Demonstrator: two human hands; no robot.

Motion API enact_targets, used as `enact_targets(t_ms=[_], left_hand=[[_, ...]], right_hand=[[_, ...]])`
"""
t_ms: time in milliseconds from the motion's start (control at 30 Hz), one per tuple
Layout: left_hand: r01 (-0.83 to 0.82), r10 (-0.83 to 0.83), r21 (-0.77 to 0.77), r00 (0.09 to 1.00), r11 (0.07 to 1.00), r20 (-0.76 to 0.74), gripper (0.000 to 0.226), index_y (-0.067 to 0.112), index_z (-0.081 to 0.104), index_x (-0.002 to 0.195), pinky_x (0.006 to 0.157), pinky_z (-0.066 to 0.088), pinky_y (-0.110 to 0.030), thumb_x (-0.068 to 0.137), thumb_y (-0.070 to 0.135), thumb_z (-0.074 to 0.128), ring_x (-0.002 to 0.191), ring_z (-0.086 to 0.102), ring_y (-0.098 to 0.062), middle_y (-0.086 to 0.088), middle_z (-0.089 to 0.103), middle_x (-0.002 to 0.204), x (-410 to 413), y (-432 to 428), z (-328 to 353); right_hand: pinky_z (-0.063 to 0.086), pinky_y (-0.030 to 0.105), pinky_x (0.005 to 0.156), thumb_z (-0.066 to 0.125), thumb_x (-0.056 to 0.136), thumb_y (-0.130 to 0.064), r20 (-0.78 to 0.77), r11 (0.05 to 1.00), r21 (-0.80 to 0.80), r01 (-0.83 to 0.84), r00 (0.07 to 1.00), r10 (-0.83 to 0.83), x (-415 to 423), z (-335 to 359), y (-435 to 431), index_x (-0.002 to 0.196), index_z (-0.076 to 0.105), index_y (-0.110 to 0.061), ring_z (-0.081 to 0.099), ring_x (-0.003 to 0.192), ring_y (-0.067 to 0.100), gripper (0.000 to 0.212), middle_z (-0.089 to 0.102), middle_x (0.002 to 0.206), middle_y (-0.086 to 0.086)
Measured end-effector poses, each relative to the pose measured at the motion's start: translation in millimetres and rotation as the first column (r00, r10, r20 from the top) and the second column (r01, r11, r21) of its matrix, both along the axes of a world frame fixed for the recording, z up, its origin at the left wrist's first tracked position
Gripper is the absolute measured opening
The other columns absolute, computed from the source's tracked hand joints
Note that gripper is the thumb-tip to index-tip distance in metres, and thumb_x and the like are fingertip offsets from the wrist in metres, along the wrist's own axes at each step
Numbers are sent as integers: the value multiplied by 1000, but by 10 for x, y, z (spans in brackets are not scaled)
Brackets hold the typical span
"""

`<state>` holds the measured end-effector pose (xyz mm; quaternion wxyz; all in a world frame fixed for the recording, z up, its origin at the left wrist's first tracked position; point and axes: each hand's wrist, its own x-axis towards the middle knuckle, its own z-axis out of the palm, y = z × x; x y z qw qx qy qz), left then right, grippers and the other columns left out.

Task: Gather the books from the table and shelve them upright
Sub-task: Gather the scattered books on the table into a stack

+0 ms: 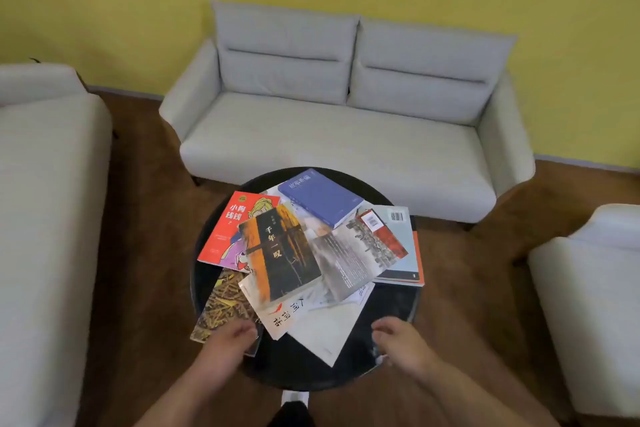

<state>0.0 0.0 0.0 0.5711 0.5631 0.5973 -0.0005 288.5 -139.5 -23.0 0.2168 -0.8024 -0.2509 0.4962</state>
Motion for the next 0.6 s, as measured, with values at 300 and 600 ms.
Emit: enact_targets(t_ms=[300,600], left_hand=[[-77,78,-43,996,996,30,3,8,58,98,68,54,-35,97,7,56,79,66,-18,-11,70,96,451,782,-110],[-451,486,-306,873,839,46,7,5,62,101,77,57,-42,96,10,60,95,68,-34,-17,71,101,655,1105,-318]], right_hand=[[50,33,69,61,90,-9,-219,899,-152,410,873,-435,127,-42,866,92,55,-9,51,72,23,7,51,84,12],[55,35,76,62,99,-17,-413,722,-224,655,607,-679,311,-127,1025,103,62,-4,62,88,30,13,59,96,13]])
